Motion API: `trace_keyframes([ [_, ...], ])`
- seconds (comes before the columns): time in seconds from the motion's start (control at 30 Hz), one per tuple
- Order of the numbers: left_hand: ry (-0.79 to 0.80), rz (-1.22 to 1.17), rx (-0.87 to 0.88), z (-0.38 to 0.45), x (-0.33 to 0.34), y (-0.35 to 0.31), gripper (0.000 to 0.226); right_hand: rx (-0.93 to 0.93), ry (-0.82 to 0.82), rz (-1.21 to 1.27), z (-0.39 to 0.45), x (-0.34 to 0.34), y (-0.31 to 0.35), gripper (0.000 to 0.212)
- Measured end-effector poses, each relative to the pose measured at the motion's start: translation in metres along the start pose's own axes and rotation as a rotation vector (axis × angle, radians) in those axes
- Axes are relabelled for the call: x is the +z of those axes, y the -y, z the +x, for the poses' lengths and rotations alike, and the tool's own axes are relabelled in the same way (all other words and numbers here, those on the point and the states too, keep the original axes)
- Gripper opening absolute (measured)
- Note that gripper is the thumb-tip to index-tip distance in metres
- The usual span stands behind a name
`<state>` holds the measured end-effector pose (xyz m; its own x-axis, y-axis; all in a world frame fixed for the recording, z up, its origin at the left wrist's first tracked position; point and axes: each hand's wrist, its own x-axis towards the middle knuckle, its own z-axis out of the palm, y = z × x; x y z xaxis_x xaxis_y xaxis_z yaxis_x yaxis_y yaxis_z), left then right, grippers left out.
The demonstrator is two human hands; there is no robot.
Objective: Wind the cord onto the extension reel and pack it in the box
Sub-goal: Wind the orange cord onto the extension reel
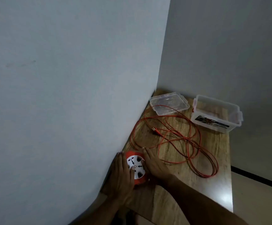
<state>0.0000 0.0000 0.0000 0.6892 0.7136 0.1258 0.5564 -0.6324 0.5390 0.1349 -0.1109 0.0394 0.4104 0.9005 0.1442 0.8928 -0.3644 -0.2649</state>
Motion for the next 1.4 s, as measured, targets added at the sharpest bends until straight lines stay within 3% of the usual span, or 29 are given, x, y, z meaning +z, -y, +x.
trace_keyframes([
  [0.1,0.051,-0.056,-0.112,-0.008,0.004,0.001,0.078,0.052,0.027,0.141,0.002,0.008,0.001,0.043],
  [0.3,0.056,-0.1,-0.225,-0.016,0.01,-0.006,0.069,0.134,0.065,0.155,0.015,0.009,0.003,0.043],
  [0.4,0.015,-0.116,-0.258,-0.014,0.014,-0.006,0.089,0.268,0.057,0.235,0.025,0.012,0.005,0.035],
  [0.5,-0.013,-0.151,-0.263,-0.009,0.022,-0.005,0.094,0.336,0.046,0.274,0.032,0.013,0.007,0.035],
  [0.73,-0.065,-0.473,-0.343,0.012,0.016,-0.024,0.074,0.274,-0.022,0.445,0.047,-0.002,-0.002,0.043],
  [0.93,-0.171,-0.683,-0.292,0.038,-0.007,-0.057,0.067,0.099,-0.136,0.523,0.063,-0.046,-0.025,0.039],
  [1.17,-0.268,-0.664,-0.226,0.078,-0.051,-0.096,0.053,0.097,-0.339,0.658,0.074,-0.092,-0.039,0.04],
  [1.27,-0.262,-0.649,-0.157,0.091,-0.076,-0.113,0.032,0.11,-0.404,0.714,0.076,-0.108,-0.041,0.04],
  [1.4,-0.197,-0.686,-0.085,0.109,-0.105,-0.127,0.024,0.107,-0.447,0.834,0.074,-0.125,-0.046,0.04],
])
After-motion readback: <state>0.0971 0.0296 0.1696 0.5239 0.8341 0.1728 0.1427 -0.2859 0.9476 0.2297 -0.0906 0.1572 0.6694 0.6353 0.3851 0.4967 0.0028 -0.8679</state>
